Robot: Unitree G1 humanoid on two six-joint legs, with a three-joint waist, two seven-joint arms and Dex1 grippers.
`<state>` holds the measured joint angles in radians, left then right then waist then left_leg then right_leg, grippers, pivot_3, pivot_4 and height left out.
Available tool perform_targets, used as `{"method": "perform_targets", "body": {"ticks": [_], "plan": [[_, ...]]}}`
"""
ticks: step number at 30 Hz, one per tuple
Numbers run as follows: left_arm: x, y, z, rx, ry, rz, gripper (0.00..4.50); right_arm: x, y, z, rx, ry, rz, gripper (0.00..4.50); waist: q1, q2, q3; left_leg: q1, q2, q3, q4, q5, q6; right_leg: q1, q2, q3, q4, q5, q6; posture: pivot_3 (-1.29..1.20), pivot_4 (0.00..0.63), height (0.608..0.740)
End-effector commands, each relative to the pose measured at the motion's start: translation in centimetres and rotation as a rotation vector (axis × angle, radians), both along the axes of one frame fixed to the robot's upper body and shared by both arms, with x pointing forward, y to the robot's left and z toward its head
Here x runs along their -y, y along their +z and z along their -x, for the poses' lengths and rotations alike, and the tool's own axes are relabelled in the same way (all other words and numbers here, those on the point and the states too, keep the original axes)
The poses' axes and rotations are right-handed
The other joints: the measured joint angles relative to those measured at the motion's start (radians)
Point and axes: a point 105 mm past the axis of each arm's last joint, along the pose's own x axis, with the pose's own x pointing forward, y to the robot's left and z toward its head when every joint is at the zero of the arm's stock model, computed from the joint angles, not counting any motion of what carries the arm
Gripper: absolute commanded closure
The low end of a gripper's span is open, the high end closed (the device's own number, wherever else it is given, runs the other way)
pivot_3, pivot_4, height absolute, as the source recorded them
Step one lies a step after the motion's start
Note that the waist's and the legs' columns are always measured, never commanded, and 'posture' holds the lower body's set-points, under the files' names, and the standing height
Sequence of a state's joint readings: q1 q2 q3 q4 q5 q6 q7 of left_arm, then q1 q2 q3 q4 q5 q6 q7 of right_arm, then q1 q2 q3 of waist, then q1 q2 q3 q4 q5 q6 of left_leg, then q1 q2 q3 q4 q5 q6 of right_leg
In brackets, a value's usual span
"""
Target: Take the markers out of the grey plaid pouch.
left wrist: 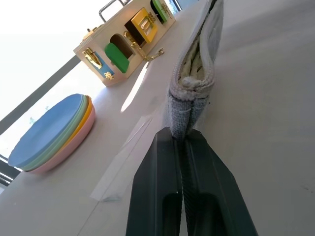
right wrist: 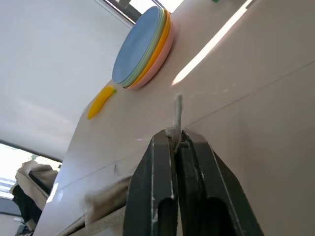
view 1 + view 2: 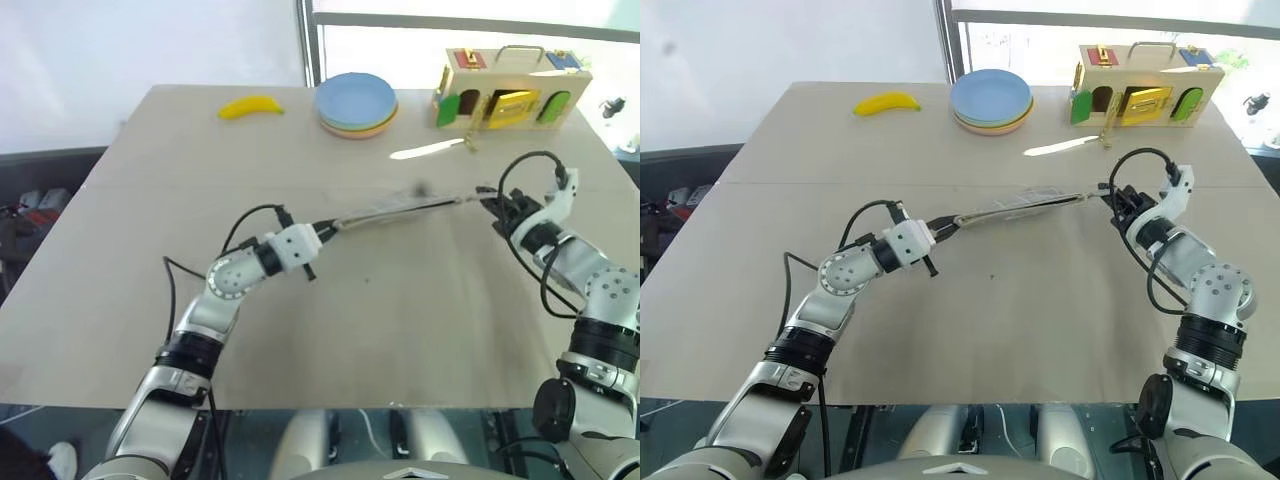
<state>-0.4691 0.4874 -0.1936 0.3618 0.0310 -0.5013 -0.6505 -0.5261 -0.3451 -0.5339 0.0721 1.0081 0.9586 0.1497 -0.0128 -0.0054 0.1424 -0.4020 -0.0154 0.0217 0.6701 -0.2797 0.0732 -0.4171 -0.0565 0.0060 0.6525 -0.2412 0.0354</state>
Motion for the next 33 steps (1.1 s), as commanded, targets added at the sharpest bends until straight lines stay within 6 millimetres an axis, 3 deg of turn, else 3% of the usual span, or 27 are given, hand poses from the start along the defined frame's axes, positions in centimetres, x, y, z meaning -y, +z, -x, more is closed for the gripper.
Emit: {"method": "perform_targets", "body": {"ticks": [1, 3, 9, 13, 17, 23, 29, 30, 33], "plan": [[-0.3, 1.4, -0.1, 0.018, -0.001, 0.032, 4.50, -0.7, 2.3, 1.0, 0.121, 0.063, 0.123, 2.87, 0.001, 0.000, 0.000, 0.000, 0.000, 0.000, 0.000, 0.000, 0.000, 0.000, 0.000, 0.000, 0.000, 0.000, 0.000, 0.00, 0.150, 0.740], [0.3, 1.5, 0.0, 0.017, -0.023, 0.034, 4.50, -1.6, 3.0, 1.6, 0.167, 0.117, 0.190, 2.05, 0.001, 0.000, 0.000, 0.000, 0.000, 0.000, 0.000, 0.000, 0.000, 0.000, 0.000, 0.000, 0.000, 0.000, 0.000, 0.00, 0.150, 0.740], [1.8, 2.2, 0.3, 0.014, -0.068, 0.061, 4.50, -6.0, 5.0, 4.5, 0.334, 0.393, 0.329, 2.05, 0.001, 0.000, 0.000, 0.000, 0.000, 0.000, 0.000, 0.000, 0.000, 0.000, 0.001, 0.000, 0.000, 0.000, 0.000, 0.00, 0.150, 0.740], [2.9, 2.8, 0.6, 0.016, -0.102, 0.077, 4.50, -9.0, 2.6, 6.1, 0.313, 0.563, 0.448, 2.05, 0.002, -0.001, 0.000, 0.000, 0.001, -0.001, 0.001, 0.000, 0.000, 0.001, 0.001, -0.001, -0.001, 0.000, 0.000, 0.00, 0.150, 0.740], [3.5, 3.3, 0.9, 0.017, -0.118, 0.096, 4.50, -9.0, 0.6, 5.1, 0.245, 0.531, 0.447, 2.05, 0.003, -0.001, 0.001, 0.000, 0.001, -0.001, 0.001, 0.000, 0.000, 0.001, 0.000, 0.000, -0.001, 0.000, 0.000, 0.00, 0.150, 0.740], [4.1, 3.6, 1.4, 0.011, -0.141, 0.098, 4.50, -8.4, 0.1, 3.8, 0.191, 0.484, 0.415, 2.05, 0.003, -0.001, 0.001, 0.000, 0.001, -0.001, 0.002, 0.000, 0.000, 0.001, 0.001, -0.001, -0.001, 0.000, 0.000, 0.00, 0.150, 0.740], [4.3, 3.3, 1.6, 0.002, -0.141, 0.093, 4.50, -9.3, 2.3, 4.8, 0.277, 0.533, 0.244, 3.80, 0.003, -0.001, 0.001, 0.000, 0.001, -0.001, 0.002, 0.000, 0.000, 0.001, 0.001, 0.000, -0.001, 0.000, 0.000, 0.00, 0.150, 0.740], [4.3, 3.2, 1.6, 0.000, -0.139, 0.095, 4.50, -9.3, 2.5, 5.1, 0.281, 0.546, 0.236, 4.38, 0.003, -0.001, 0.001, 0.000, 0.001, -0.001, 0.002, 0.000, 0.000, 0.001, 0.001, 0.000, -0.001, 0.000, 0.000, 0.00, 0.150, 0.740], [4.3, 3.2, 1.5, -0.006, -0.136, 0.101, 4.50, -9.7, 2.4, 6.2, 0.295, 0.612, 0.252, 4.48, 0.005, -0.001, 0.001, 0.000, 0.001, -0.001, 0.002, 0.000, 0.000, 0.001, 0.000, -0.001, -0.001, 0.000, 0.000, 0.00, 0.150, 0.740]]}}
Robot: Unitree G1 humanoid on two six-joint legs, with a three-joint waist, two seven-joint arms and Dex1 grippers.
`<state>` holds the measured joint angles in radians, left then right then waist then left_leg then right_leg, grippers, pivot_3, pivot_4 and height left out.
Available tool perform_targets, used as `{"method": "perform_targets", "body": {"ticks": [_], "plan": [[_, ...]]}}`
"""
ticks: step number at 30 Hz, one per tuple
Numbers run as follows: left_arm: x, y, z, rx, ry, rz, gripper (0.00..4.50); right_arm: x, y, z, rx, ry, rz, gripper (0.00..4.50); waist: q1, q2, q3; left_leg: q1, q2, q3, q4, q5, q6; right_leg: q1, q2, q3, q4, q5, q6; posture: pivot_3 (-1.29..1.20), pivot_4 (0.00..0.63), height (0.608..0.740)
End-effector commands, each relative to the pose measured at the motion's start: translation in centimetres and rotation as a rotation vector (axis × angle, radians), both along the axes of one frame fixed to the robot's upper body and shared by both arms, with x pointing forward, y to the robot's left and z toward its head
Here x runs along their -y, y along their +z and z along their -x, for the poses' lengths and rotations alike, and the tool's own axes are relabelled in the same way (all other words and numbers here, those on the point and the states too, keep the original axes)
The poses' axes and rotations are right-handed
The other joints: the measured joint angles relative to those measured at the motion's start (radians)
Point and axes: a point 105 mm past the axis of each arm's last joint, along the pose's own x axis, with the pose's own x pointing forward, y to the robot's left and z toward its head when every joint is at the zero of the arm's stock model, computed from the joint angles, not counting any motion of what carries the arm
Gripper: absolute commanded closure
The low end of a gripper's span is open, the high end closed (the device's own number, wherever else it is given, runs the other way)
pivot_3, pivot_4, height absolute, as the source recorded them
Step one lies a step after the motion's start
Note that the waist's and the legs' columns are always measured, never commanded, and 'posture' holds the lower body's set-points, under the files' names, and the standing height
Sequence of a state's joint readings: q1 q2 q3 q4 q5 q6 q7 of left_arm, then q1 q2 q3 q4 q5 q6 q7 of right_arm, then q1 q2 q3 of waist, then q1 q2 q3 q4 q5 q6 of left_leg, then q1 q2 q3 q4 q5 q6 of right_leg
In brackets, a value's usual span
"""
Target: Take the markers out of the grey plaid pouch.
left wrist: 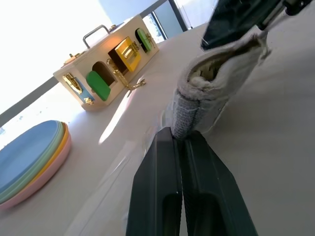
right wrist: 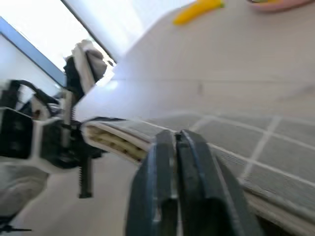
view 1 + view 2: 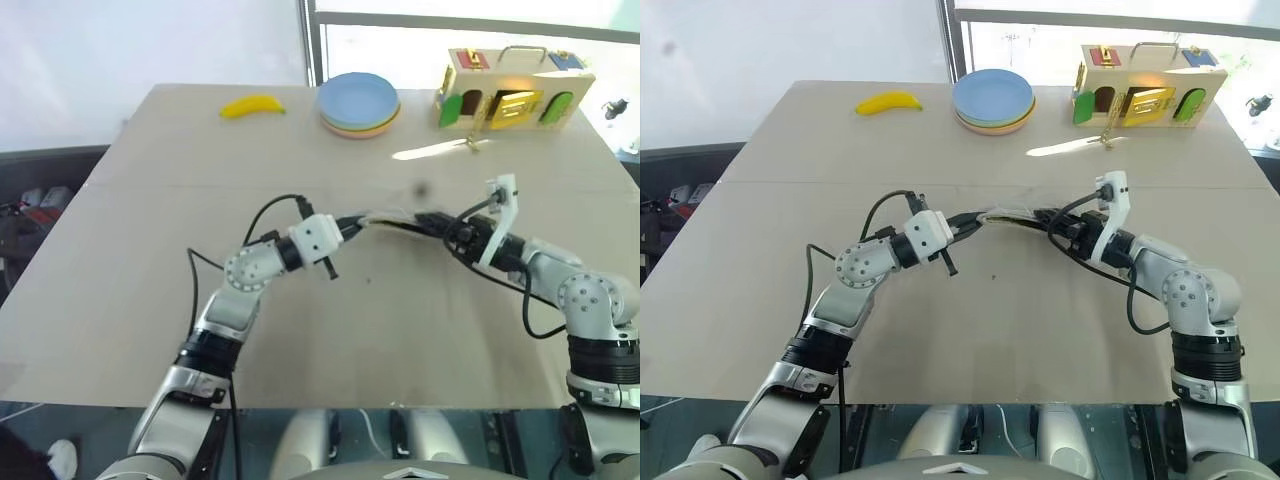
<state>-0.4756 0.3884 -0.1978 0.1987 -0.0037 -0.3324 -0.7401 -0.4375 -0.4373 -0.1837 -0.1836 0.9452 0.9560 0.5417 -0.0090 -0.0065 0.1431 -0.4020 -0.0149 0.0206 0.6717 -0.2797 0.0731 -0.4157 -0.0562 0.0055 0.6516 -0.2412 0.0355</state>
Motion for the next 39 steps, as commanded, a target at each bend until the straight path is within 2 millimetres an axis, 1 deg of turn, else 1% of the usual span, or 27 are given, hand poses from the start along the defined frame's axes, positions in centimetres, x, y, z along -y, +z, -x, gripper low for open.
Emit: {"method": "perform_targets", "body": {"ticks": [1, 3, 6, 8, 9, 12, 14, 16, 18, 20, 21, 22, 24, 28, 29, 30, 32, 34, 36, 39], "plan": [[0.4, 1.4, 0.3, 0.040, -0.019, 0.039, 4.50, -0.5, 1.6, 1.6, 0.065, 0.088, -0.020, 4.48, 0.002, 0.000, 0.000, 0.000, 0.000, 0.000, 0.000, 0.000, 0.000, 0.000, 0.000, 0.000, 0.000, 0.000, 0.000, 0.00, 0.150, 0.740], [0.5, 1.5, 0.3, 0.041, -0.022, 0.041, 4.50, -0.8, 1.4, 2.0, 0.056, 0.106, -0.016, 4.48, 0.001, 0.000, 0.000, 0.000, 0.000, 0.000, 0.000, 0.000, 0.000, 0.000, 0.000, 0.000, 0.000, 0.000, 0.000, 0.00, 0.150, 0.740], [0.9, 1.8, 0.4, 0.049, -0.038, 0.041, 4.50, -0.8, -0.2, 1.6, 0.022, 0.078, 0.054, 4.48, 0.001, 0.000, 0.000, 0.000, 0.000, 0.000, 0.000, 0.000, 0.000, 0.000, 0.000, 0.000, 0.000, 0.000, 0.000, 0.00, 0.150, 0.740], [1.0, 2.1, 0.5, 0.052, -0.043, 0.049, 4.50, -0.7, -0.8, 1.6, -0.003, 0.073, 0.057, 4.48, 0.001, 0.000, 0.000, 0.000, 0.000, 0.000, 0.000, 0.000, 0.000, 0.000, 0.000, 0.000, 0.000, 0.000, 0.000, 0.00, 0.150, 0.740], [1.1, 2.2, 0.6, 0.054, -0.048, 0.051, 4.50, -0.4, -1.0, 1.2, -0.013, 0.044, 0.059, 4.48, 0.001, 0.000, 0.000, 0.000, 0.000, 0.000, 0.000, 0.000, 0.000, 0.000, 0.000, 0.000, 0.000, 0.000, 0.000, 0.00, 0.150, 0.740], [1.3, 2.1, 0.8, 0.060, -0.064, 0.038, 4.50, 0.3, -1.1, 0.1, -0.033, -0.029, 0.041, 4.48, 0.001, 0.000, 0.000, 0.000, 0.000, 0.000, 0.000, 0.000, 0.000, 0.000, 0.000, 0.000, 0.000, 0.000, 0.000, 0.00, 0.150, 0.740], [1.3, 1.9, 1.0, 0.058, -0.071, 0.025, 4.50, 0.6, -1.1, -0.4, -0.038, -0.055, 0.039, 4.48, 0.001, 0.000, 0.000, 0.000, 0.000, 0.000, 0.000, 0.000, 0.000, 0.000, 0.000, 0.000, 0.001, 0.000, 0.000, 0.00, 0.150, 0.740], [1.5, 1.7, 1.2, 0.071, -0.086, -0.001, 4.50, 1.0, -0.5, -1.2, -0.050, -0.111, -0.017, 4.48, 0.000, 0.000, 0.000, 0.000, 0.000, 0.000, 0.000, 0.000, 0.000, 0.000, 0.000, 0.000, 0.001, 0.000, 0.000, 0.00, 0.150, 0.740], [1.6, 1.8, 1.3, 0.073, -0.094, -0.005, 4.50, 1.4, -0.6, -1.7, -0.042, -0.149, 0.022, 4.48, 0.000, 0.000, 0.000, 0.000, 0.000, 0.000, 0.000, 0.001, -0.001, 0.000, 0.000, 0.001, 0.001, 0.000, 0.000, 0.00, 0.150, 0.740], [1.8, 2.0, 1.4, 0.066, -0.105, 0.010, 4.50, 1.4, -1.5, -2.0, 0.017, -0.171, 0.185, 4.48, 0.000, 0.000, 0.000, 0.000, 0.000, 0.000, 0.000, 0.001, -0.001, 0.000, 0.000, 0.000, 0.001, 0.000, 0.000, 0.00, 0.150, 0.740], [2.0, 2.1, 1.5, 0.057, -0.115, 0.018, 4.50, 1.1, -1.7, -2.0, 0.077, -0.162, 0.295, 4.48, 0.002, 0.000, 0.000, 0.000, 0.000, 0.000, 0.000, 0.000, -0.001, 0.000, 0.000, 0.000, 0.001, 0.000, 0.000, 0.00, 0.150, 0.740], [2.2, 2.2, 1.7, 0.047, -0.132, 0.023, 4.50, 0.6, -1.8, -1.7, 0.136, -0.121, 0.392, 4.48, 0.002, 0.000, 0.000, 0.000, 0.000, 0.000, 0.000, 0.000, -0.001, 0.000, 0.000, 0.000, 0.001, 0.000, 0.000, 0.00, 0.150, 0.740], [2.4, 2.6, 1.8, 0.029, -0.151, 0.043, 4.50, 0.2, -1.8, -1.3, 0.213, -0.066, 0.507, 4.48, 0.001, 0.000, 0.000, 0.000, -0.001, 0.001, 0.001, 0.000, -0.001, 0.000, 0.000, 0.000, 0.001, 0.000, 0.000, 0.00, 0.150, 0.740], [2.6, 4.3, 1.7, -0.049, -0.166, 0.153, 4.50, 1.2, -1.7, -1.0, 0.346, 0.009, 0.755, 4.48, 0.001, 0.000, 0.001, 0.000, 0.000, 0.000, 0.002, 0.000, -0.001, 0.000, 0.001, 0.000, 0.001, 0.000, 0.000, 0.00, 0.150, 0.740], [2.7, 4.4, 2.0, -0.070, -0.183, 0.164, 4.50, 1.6, -1.2, -0.8, 0.378, 0.025, 0.809, 4.48, 0.001, 0.000, 0.001, 0.000, 0.000, 0.000, 0.003, 0.000, 0.000, 0.001, 0.001, -0.001, 0.001, 0.000, 0.000, 0.00, 0.150, 0.740], [2.9, 4.3, 2.5, -0.105, -0.214, 0.169, 4.50, 2.1, -0.2, -0.7, 0.413, 0.033, 0.856, 4.48, 0.001, 0.000, 0.001, 0.000, 0.000, 0.000, 0.003, 0.000, 0.000, 0.000, 0.001, -0.001, 0.001, 0.000, 0.000, 0.00, 0.150, 0.740], [3.1, 4.6, 2.9, -0.193, -0.242, 0.256, 4.50, 2.4, 0.9, -0.5, 0.447, 0.043, 0.902, 4.48, 0.000, 0.000, 0.002, 0.000, 0.000, 0.000, 0.003, 0.000, 0.000, 0.001, 0.001, -0.001, 0.001, 0.000, 0.000, 0.00, 0.150, 0.740], [3.3, 4.8, 3.3, -0.229, -0.261, 0.280, 4.50, 2.5, 1.2, 0.1, 0.442, 0.073, 0.922, 4.48, -0.001, -0.001, 0.003, 0.000, 0.000, 0.000, 0.004, 0.000, -0.001, 0.001, 0.002, -0.001, 0.001, 0.000, 0.000, 0.00, 0.150, 0.740], [3.5, 4.5, 4.0, -0.256, -0.292, 0.263, 4.50, 2.5, 1.3, 0.7, 0.434, 0.107, 0.946, 4.48, -0.001, -0.002, 0.003, 0.000, 0.001, -0.001, 0.004, 0.001, -0.001, 0.001, 0.002, -0.001, 0.001, 0.000, 0.000, 0.00, 0.150, 0.740], [3.8, 4.1, 5.1, -0.343, -0.335, 0.283, 4.50, 2.7, 1.6, 1.7, 0.434, 0.187, 1.019, 4.48, 0.000, -0.002, 0.004, 0.000, 0.001, -0.001, 0.004, 0.001, -0.001, 0.001, 0.002, -0.001, 0.001, 0.000, 0.000, 0.00, 0.150, 0.740]]}}
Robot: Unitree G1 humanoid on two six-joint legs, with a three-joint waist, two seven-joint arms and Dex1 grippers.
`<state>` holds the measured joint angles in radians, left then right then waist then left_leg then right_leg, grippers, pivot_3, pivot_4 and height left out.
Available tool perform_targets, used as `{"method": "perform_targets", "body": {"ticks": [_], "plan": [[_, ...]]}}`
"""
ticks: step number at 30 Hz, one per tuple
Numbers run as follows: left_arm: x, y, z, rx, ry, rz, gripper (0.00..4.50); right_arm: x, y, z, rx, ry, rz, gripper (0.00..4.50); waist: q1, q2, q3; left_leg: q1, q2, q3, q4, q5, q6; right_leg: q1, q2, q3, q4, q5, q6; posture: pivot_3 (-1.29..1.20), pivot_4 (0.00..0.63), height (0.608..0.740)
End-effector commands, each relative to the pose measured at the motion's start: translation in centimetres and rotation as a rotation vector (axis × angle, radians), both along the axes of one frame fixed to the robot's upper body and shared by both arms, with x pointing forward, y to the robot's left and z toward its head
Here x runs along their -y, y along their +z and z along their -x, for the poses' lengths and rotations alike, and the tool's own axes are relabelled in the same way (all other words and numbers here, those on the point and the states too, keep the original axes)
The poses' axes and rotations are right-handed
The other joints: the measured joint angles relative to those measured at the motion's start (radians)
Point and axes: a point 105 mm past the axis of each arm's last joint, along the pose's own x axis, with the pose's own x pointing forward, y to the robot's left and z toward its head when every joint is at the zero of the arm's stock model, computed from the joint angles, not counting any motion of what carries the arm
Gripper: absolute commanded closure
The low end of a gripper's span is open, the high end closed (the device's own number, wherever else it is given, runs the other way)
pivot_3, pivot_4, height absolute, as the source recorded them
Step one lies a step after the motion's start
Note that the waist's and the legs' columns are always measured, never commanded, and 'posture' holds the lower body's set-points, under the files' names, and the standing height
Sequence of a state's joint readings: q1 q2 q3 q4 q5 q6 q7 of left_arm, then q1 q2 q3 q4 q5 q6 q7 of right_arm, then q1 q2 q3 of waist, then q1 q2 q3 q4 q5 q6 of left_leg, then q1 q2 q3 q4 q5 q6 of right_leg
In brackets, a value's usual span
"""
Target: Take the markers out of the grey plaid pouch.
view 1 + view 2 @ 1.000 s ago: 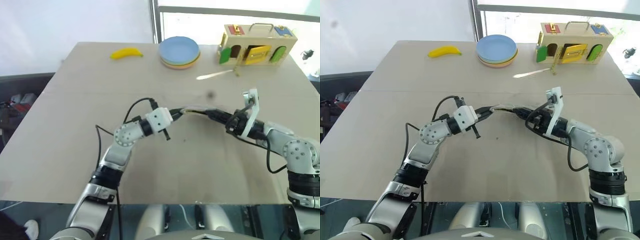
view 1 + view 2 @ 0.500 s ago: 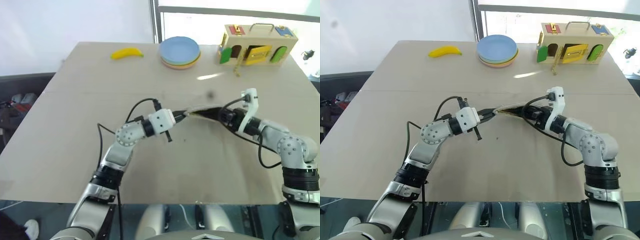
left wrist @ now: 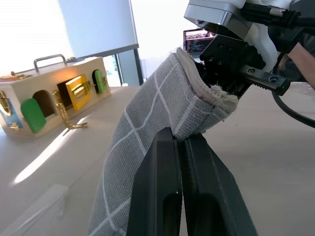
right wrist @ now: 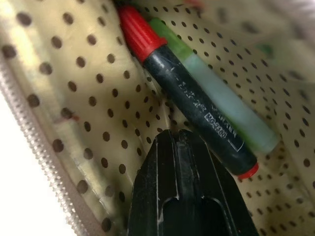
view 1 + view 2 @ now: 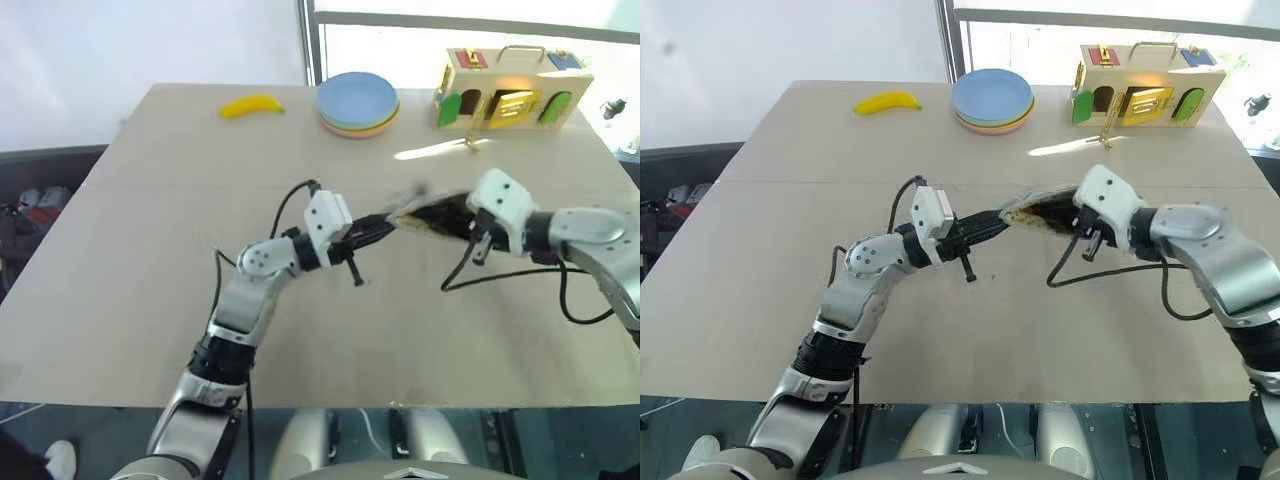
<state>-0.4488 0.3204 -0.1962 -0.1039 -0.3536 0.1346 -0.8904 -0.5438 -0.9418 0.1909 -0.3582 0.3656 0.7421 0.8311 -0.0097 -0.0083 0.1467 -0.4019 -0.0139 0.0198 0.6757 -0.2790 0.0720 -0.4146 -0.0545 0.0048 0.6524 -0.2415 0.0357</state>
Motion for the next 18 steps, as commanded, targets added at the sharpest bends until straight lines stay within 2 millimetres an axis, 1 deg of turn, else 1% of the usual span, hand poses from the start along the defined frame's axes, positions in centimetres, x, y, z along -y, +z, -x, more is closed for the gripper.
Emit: {"method": "perform_targets", "body": {"ticks": [1, 2, 4, 5, 9, 10, 13, 16, 18], "plan": [[0.3, 0.9, 1.8, -0.059, -0.079, 0.056, 4.50, -0.1, 1.2, 1.2, 0.011, 0.076, 0.098, 4.48, 0.001, 0.000, 0.000, 0.000, 0.000, 0.000, 0.000, 0.000, 0.000, 0.000, 0.000, 0.000, 0.000, 0.000, 0.000, 0.00, 0.150, 0.740], [0.4, 0.7, 2.0, -0.097, -0.089, 0.063, 4.50, 0.0, 1.4, 1.3, 0.013, 0.088, 0.122, 4.48, 0.001, 0.000, 0.000, 0.000, 0.000, 0.000, 0.000, 0.000, 0.000, 0.000, 0.000, 0.000, 0.000, 0.000, 0.000, 0.00, 0.150, 0.740], [0.3, 0.1, 2.4, -0.174, -0.111, 0.072, 4.50, 0.0, 1.6, 1.6, 0.007, 0.115, 0.169, 3.95, 0.001, 0.000, 0.000, 0.000, 0.000, 0.000, 0.001, 0.000, 0.000, 0.001, 0.000, 0.000, -0.001, 0.000, 0.000, 0.00, 0.150, 0.740], [0.2, -0.3, 2.5, -0.204, -0.113, 0.074, 4.50, 0.0, 1.6, 1.8, 0.005, 0.133, 0.203, 3.62, 0.001, 0.000, 0.000, 0.000, 0.000, 0.000, 0.001, 0.000, 0.000, 0.001, 0.000, 0.000, -0.001, 0.000, 0.000, 0.00, 0.150, 0.740], [-0.1, -1.3, 2.2, -0.352, -0.100, 0.126, 4.50, -0.3, 0.7, 2.6, -0.034, 0.238, 0.313, 1.74, 0.001, 0.000, 0.000, 0.001, 0.000, 0.000, 0.001, 0.000, 0.000, 0.001, 0.000, 0.000, 0.000, 0.000, 0.000, 0.00, 0.150, 0.740], [-0.2, -1.4, 2.2, -0.377, -0.098, 0.137, 4.50, -0.5, 0.6, 2.6, -0.039, 0.252, 0.320, 1.15, 0.001, 0.000, 0.000, 0.000, 0.000, 0.000, 0.001, 0.000, 0.000, 0.001, 0.000, 0.000, -0.001, 0.000, 0.000, 0.00, 0.150, 0.740], [-0.4, -1.9, 2.0, -0.405, -0.088, 0.131, 4.50, -0.8, 0.4, 2.5, -0.038, 0.294, 0.365, 0.02, 0.001, 0.000, 0.000, 0.000, 0.000, 0.000, 0.001, 0.001, -0.001, 0.001, -0.001, 0.000, 0.000, 0.000, 0.000, 0.00, 0.150, 0.740], [-0.4, -2.5, 2.2, -0.413, -0.090, 0.115, 4.50, -0.6, -0.2, 2.4, -0.052, 0.332, 0.432, 0.02, 0.002, 0.000, 0.000, 0.000, 0.000, 0.000, 0.001, 0.002, -0.003, 0.001, -0.001, 0.000, -0.001, 0.000, 0.000, 0.00, 0.150, 0.740], [-0.3, -3.2, 2.4, -0.414, -0.092, 0.087, 4.50, -0.5, -0.7, 1.9, -0.049, 0.339, 0.463, 0.02, 0.002, 0.000, 0.000, 0.000, 0.000, 0.000, 0.001, 0.002, -0.003, 0.001, -0.001, 0.000, -0.001, 0.000, 0.000, 0.00, 0.150, 0.740]]}}
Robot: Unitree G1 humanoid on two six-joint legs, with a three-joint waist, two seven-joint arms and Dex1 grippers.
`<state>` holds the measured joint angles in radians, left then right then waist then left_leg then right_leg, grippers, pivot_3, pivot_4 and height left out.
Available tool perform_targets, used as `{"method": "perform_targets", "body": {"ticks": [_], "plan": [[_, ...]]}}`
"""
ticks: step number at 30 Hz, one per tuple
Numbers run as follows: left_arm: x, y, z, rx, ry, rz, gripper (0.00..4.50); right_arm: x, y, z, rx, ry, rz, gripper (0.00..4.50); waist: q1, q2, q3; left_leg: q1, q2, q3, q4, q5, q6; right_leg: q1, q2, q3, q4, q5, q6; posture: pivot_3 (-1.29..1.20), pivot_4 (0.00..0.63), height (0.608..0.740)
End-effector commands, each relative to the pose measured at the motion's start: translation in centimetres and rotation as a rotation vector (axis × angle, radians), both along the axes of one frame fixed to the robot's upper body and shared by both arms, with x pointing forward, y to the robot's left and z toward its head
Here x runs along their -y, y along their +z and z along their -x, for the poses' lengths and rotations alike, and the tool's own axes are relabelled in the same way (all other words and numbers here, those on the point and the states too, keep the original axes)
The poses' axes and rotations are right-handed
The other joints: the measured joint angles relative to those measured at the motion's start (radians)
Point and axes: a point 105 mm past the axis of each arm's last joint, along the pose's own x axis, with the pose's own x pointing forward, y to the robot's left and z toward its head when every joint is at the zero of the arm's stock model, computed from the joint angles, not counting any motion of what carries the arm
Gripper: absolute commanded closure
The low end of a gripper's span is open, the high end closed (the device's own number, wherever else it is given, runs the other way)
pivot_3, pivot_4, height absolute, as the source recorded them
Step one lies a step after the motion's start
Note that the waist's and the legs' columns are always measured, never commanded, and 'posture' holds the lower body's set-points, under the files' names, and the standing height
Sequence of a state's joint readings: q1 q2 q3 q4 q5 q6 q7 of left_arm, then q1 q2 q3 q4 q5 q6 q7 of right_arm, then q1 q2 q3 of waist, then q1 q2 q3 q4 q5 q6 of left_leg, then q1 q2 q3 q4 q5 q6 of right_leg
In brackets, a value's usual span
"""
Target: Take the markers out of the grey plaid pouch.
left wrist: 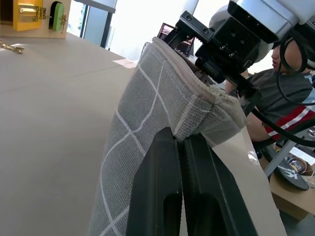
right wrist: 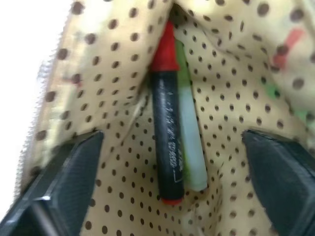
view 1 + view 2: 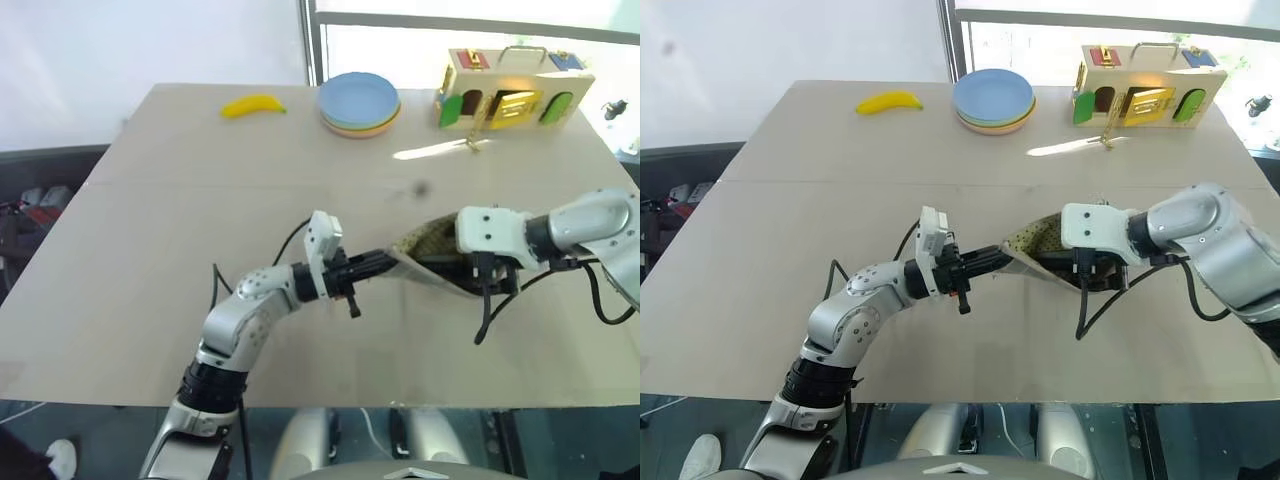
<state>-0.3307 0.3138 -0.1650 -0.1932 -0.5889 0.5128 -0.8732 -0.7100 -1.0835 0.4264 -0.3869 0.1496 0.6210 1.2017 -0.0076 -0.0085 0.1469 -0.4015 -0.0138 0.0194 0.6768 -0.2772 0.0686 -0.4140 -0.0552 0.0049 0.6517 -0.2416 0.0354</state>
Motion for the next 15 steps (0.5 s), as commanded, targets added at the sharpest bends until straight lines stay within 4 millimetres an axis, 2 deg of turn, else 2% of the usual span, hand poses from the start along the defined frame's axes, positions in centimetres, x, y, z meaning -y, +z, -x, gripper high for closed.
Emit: {"method": "perform_targets", "body": {"ticks": [1, 8, 15], "plan": [[-0.1, -0.1, 0.4, 0.027, -0.012, -0.004, 4.50, 0.1, -0.2, -0.7, 0.029, 0.031, 0.056, 0.02, 0.000, 0.000, 0.000, 0.000, 0.000, 0.000, 0.000, 0.000, 0.000, 0.000, 0.000, 0.000, 0.000, 0.000, 0.000, 0.00, 0.150, 0.740], [-0.3, -2.2, -0.1, -0.030, 0.008, -0.029, 4.50, -0.3, -1.7, -2.3, 0.027, 0.058, 0.123, 0.02, 0.000, 0.000, 0.000, 0.000, 0.000, 0.000, 0.000, 0.000, 0.000, 0.000, 0.000, 0.000, 0.000, 0.000, 0.000, 0.00, 0.150, 0.740], [-0.3, -3.2, -0.6, -0.059, 0.025, -0.037, 4.50, -0.4, -3.2, -2.6, -0.002, 0.095, 0.194, 0.02, 0.001, 0.000, 0.000, 0.001, 0.000, 0.000, 0.000, 0.000, 0.000, 0.000, -0.001, 0.000, 0.001, 0.000, 0.000, 0.00, 0.150, 0.740]]}}
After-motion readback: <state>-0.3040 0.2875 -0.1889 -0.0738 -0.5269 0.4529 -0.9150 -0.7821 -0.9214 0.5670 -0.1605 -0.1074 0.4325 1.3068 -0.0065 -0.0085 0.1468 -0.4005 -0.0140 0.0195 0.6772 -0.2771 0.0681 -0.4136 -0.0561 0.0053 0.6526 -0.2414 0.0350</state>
